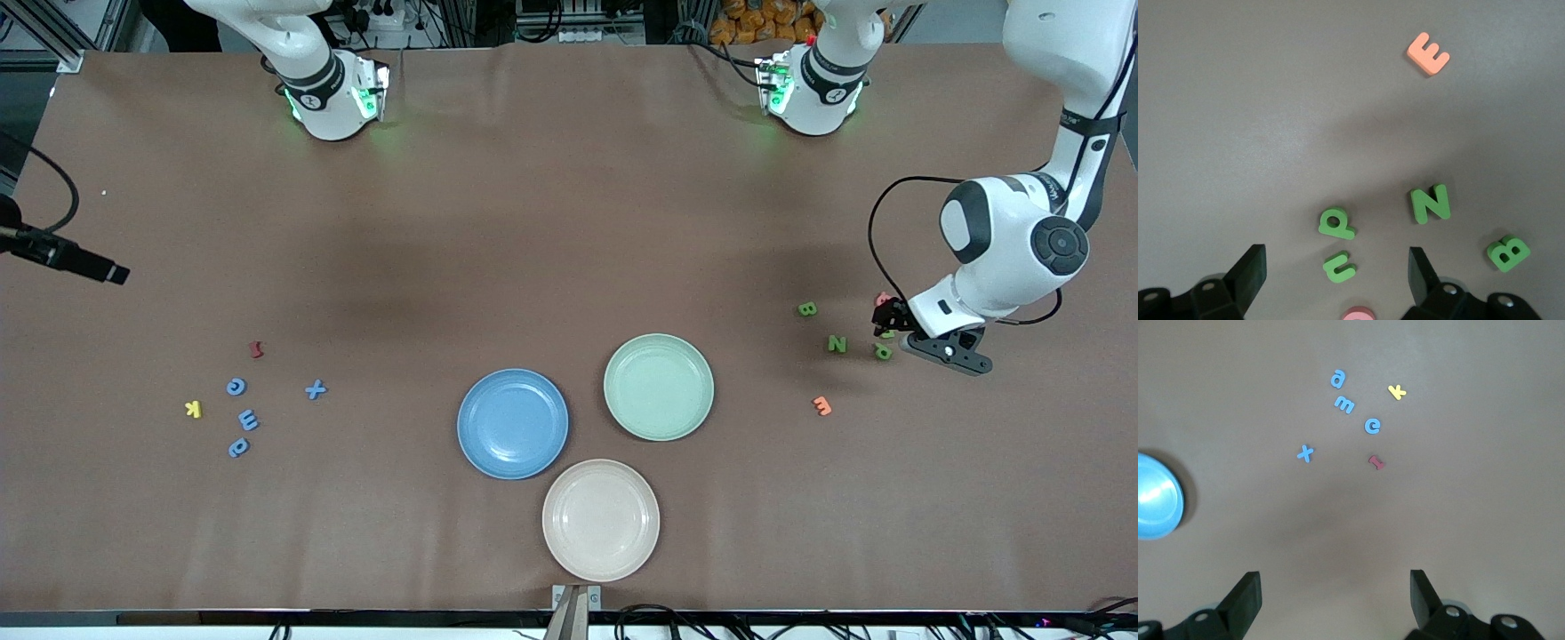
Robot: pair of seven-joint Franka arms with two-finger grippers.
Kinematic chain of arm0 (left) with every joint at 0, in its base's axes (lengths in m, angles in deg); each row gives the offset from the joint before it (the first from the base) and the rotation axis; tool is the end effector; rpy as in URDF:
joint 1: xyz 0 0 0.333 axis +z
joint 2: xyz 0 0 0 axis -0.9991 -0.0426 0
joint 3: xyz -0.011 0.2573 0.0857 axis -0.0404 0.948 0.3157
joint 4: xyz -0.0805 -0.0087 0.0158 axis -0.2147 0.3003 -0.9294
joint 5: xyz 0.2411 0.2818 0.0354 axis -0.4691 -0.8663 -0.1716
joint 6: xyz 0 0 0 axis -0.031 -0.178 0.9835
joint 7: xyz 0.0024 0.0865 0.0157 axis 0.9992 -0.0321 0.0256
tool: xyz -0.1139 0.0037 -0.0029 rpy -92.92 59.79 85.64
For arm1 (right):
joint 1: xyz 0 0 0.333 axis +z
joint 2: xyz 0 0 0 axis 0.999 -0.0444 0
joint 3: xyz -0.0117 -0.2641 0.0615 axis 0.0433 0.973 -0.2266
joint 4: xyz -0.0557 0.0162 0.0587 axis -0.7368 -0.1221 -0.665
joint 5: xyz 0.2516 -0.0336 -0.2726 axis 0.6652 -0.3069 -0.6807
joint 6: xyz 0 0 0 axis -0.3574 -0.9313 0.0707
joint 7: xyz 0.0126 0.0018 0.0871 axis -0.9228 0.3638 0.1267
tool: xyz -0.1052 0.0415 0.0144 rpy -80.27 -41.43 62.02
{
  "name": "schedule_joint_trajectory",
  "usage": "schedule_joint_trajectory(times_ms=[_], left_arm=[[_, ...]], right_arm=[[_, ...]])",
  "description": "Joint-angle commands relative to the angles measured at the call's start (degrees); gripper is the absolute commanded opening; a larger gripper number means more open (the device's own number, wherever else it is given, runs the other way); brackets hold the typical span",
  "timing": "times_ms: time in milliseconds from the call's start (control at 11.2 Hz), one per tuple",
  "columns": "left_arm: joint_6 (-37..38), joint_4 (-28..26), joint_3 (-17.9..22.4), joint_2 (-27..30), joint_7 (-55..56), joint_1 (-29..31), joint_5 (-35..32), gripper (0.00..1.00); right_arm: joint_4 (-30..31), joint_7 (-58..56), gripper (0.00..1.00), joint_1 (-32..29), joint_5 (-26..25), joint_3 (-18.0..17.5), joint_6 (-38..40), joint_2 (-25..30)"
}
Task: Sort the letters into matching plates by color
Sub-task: 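Reach the left gripper down toward the cluster of green letters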
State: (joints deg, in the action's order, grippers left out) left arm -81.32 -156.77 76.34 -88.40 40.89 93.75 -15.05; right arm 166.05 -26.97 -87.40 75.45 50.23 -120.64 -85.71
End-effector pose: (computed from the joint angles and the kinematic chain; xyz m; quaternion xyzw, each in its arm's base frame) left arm 0.5353 0.0388 0.2209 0.9776 -0.2091 0.0229 0.0040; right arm 0.5599 -0.0551 0.5390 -0.9760 0.2078 0.0594 0.0265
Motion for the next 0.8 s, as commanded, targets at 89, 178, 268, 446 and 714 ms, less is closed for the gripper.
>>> schedule_joint_trajectory(times_ms=[89, 178, 268, 446, 714], left_arm=[[-0.58, 0.18, 0.0, -1.12, -3.37, -0.04, 0.73, 0.9], [-0.67, 0.19, 0.0, -1.38, -3.46, -0.04, 0.73, 0.89], [-1.45, 0.1, 0.0, -1.91, -3.63, -0.04, 0.73, 0.86], [-2.33, 0.27, 0.0, -2.96, -3.63, 0.04, 0.81, 0.83], [-4.35, 0.54, 0.09, -4.72, -4.07, 0.04, 0.73, 0.82]], right_arm=[[2.82, 18.88, 1.0, -0.23, 1.26, -0.49, -6.66, -3.4], [3.26, 24.15, 1.0, 0.21, 1.26, -0.66, -8.5, -4.63], [4.14, 29.86, 1.0, 0.82, 1.34, -0.75, -11.04, -5.51], [8.34, 41.38, 1.0, 1.53, 1.43, -1.01, -18.68, -6.57], [12.13, 55.37, 1.0, 2.32, 1.78, -1.28, -26.78, -9.55]])
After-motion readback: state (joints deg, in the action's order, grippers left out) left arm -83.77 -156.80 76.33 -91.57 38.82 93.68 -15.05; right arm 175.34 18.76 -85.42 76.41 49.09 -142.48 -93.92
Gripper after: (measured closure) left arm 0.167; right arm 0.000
